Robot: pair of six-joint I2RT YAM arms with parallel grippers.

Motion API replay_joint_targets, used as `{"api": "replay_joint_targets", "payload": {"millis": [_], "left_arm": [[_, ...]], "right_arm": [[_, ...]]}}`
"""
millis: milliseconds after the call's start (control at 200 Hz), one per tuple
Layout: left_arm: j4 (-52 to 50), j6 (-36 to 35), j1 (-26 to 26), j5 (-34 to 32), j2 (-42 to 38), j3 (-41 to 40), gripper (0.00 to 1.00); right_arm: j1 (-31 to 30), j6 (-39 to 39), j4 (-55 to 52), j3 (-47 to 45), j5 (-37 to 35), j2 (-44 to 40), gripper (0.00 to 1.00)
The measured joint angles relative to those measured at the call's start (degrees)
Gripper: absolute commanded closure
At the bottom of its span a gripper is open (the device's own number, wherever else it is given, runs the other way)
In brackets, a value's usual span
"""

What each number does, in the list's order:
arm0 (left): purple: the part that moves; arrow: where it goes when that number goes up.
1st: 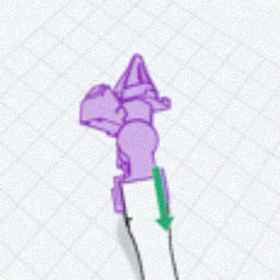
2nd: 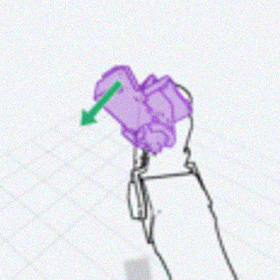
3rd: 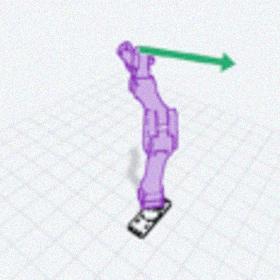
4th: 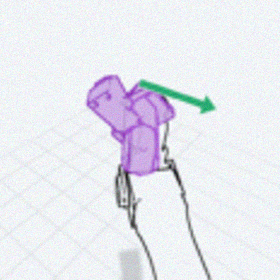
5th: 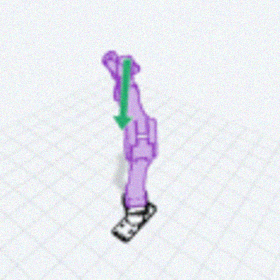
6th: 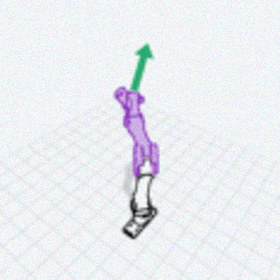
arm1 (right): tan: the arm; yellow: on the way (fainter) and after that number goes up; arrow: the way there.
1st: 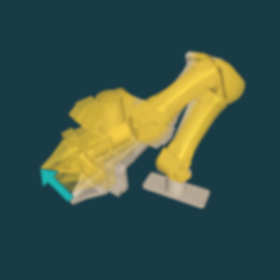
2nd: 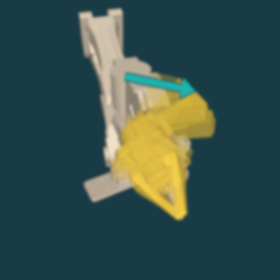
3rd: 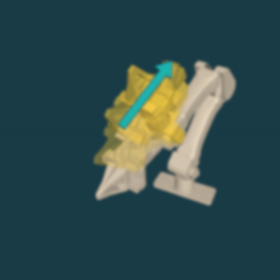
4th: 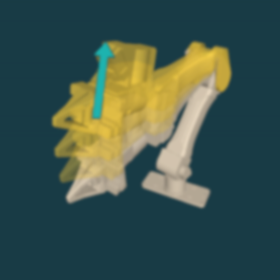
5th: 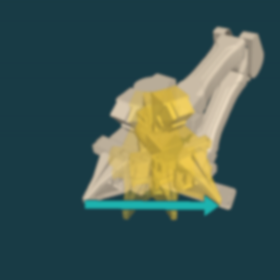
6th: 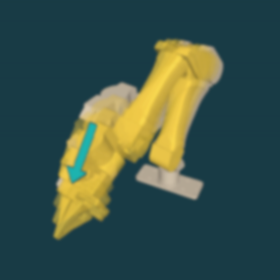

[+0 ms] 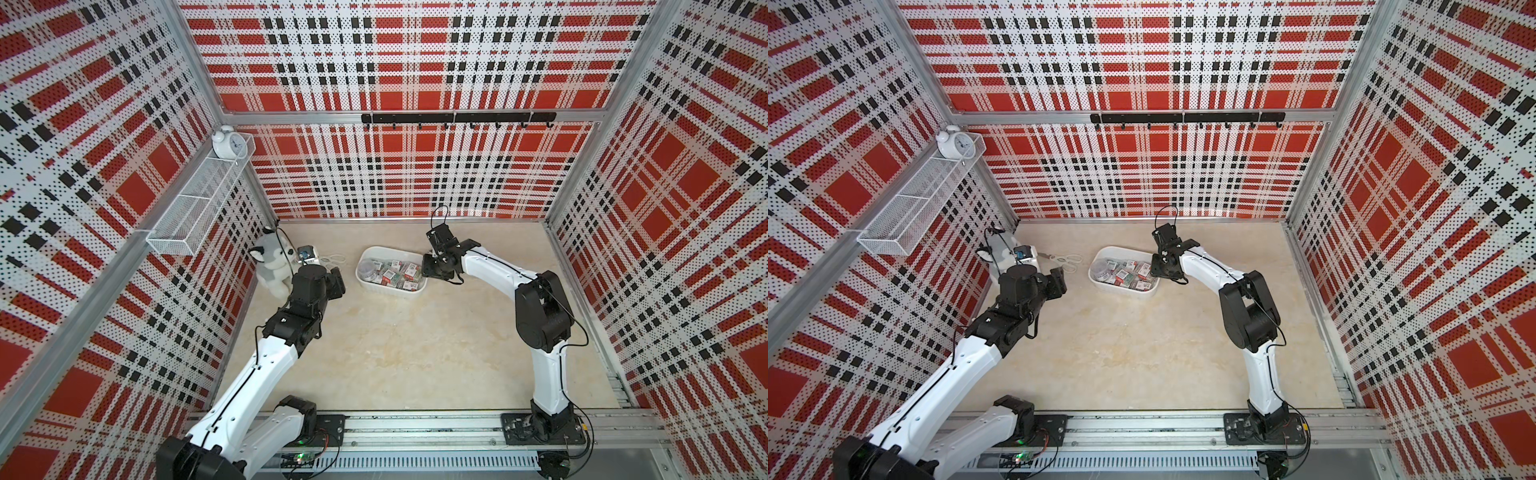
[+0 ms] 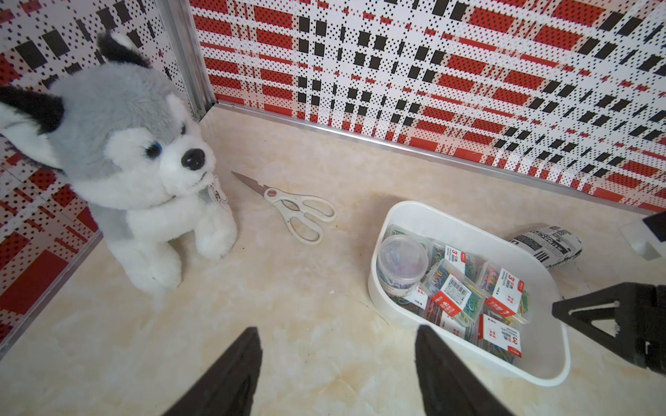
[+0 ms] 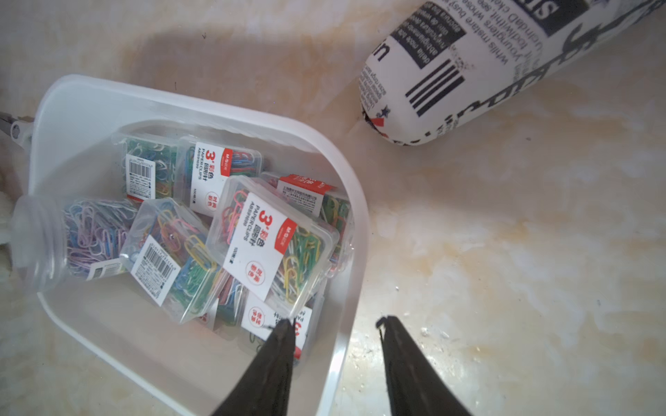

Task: Take the paper clips out of the storage box
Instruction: Move the storage box to the center of the board.

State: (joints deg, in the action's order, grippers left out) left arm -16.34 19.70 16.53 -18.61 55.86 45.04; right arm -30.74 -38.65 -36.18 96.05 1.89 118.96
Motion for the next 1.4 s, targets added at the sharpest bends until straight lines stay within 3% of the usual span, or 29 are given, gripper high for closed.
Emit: {"api": "replay_joint_targets", "payload": {"millis": [391,1082,1403], "left_arm": [[0.0,0.09,0.0,0.42,0.0,0.0,0.31],[0.0,0.26,0.0,0.68,0.0,-0.13,0.3],[0.0,0.35,0.0,0.63,0.0,-0.61,0.3]], "right_arm": [[-0.22,-1.03,0.44,-0.33,-0.76,1.2,0.66],[-0.76,-2.03,1.6,-0.37,-2.86,3.48,0.92],[-1.01,-0.87,1.97,-5.03,-4.98,0.22,0.94]]}}
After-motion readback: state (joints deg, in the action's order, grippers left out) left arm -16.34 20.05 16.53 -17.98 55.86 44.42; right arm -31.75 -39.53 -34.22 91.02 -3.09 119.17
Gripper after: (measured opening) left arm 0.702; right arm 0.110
